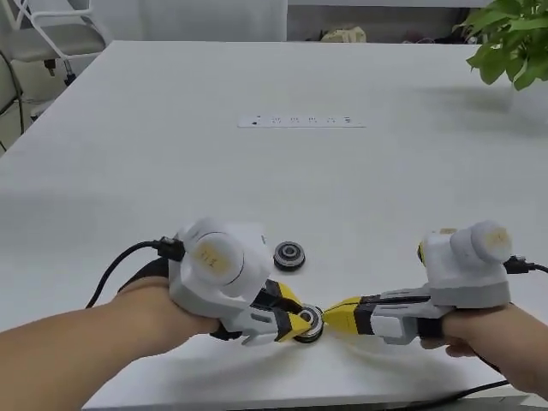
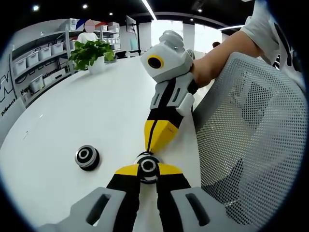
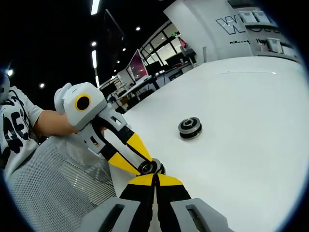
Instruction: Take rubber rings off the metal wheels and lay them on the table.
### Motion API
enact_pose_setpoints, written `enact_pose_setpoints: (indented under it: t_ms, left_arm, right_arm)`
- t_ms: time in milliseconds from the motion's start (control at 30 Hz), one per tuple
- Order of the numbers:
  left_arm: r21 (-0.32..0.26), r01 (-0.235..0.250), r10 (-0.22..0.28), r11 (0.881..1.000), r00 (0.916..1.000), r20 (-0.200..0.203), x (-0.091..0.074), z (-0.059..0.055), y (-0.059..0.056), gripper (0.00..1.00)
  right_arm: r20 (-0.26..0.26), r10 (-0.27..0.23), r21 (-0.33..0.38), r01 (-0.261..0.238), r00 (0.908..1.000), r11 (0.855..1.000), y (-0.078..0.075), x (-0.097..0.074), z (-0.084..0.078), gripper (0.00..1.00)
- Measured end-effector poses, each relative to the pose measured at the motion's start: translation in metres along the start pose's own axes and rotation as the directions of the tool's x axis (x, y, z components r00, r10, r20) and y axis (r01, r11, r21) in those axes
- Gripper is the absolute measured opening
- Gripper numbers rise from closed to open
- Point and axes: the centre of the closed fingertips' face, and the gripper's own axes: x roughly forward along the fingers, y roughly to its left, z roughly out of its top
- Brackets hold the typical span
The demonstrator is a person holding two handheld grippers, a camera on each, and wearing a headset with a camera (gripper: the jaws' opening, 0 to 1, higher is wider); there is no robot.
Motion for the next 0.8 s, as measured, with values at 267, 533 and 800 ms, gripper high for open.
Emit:
enact_pose_setpoints:
  t_ms: [267, 533, 800]
  left_arm:
    - [-0.001, -0.003, 0.003, 1.0, 1.0, -0.008, 0.0002, 0.0001, 0.0001, 0.07]
    - [0.002, -0.006, 0.006, 1.0, 0.9998, -0.016, 0.0003, 0.0001, 0.0004, 0.07]
    - [0.007, -0.009, 0.01, 1.0, 0.9997, -0.022, 0.0001, 0.0, 0.0001, 0.07]
  right_arm:
    - [0.004, 0.009, 0.022, -0.009, 1.0, 1.0, 0.0032, 0.0006, 0.0011, 0.0]
    - [0.0, 0.014, 0.022, -0.014, 0.9999, 1.0, 0.0039, 0.0017, 0.0023, 0.0]
    - [0.001, 0.022, 0.03, -0.022, 0.9998, 0.999, 0.0068, 0.0035, 0.0032, 0.0]
